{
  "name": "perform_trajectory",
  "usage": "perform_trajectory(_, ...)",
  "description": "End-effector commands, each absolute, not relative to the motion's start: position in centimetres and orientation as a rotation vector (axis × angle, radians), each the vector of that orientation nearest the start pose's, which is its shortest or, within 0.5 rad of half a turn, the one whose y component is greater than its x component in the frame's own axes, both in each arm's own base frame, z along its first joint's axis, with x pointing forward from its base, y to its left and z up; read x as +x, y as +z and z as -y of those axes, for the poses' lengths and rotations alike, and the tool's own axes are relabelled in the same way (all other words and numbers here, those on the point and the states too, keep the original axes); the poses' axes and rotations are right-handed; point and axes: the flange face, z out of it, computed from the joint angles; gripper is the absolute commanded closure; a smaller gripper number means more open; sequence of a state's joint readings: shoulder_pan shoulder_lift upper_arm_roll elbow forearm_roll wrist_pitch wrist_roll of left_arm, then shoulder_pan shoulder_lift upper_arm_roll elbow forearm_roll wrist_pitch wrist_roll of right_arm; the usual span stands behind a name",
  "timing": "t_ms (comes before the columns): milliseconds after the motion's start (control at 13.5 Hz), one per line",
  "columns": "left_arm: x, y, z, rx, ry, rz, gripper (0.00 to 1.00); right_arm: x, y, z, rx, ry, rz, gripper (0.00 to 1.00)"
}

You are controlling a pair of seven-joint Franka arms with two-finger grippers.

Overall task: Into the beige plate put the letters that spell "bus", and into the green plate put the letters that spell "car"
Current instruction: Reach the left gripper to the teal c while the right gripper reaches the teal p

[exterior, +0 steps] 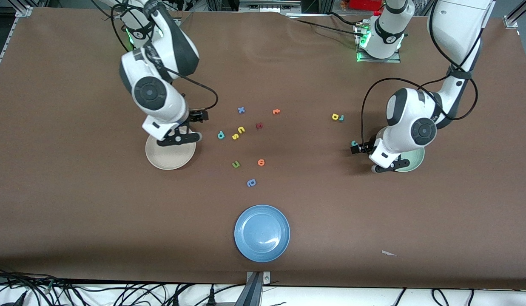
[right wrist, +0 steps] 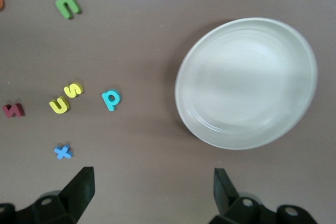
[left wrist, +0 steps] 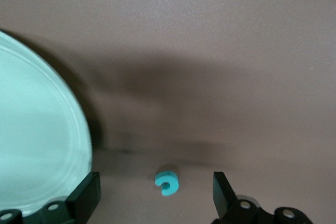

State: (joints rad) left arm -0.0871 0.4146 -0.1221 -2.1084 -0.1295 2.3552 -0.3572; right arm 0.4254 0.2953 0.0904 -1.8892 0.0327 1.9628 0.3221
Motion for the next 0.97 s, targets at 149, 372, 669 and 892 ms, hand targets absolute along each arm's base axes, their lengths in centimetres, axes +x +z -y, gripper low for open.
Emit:
perform_trajectory(149,52.2,19.5,12.9,-3.173,0.316,0.439,0.09,47.1,27.2,-30.9,-3.117,0.189,0.261,0.07)
perform_trajectory(372,51.7,18.7,12.9,-3.165,0.341,0.436,0.1,46.8,23.8,-32.3,-3.102,0.177,0.289,0.31)
perform_trajectory(669,51.8,17.7,13.1,-3.164,0.347,0.437,0.11,46.8,21.1,-33.3,-3.082,0.136,0.302,0.36)
perform_trajectory(892,52.0,16.5,13.4,-3.166,0.313,0.463,0.11,46.3,19.6,-34.0,-3.075,0.128,0.315,0.38)
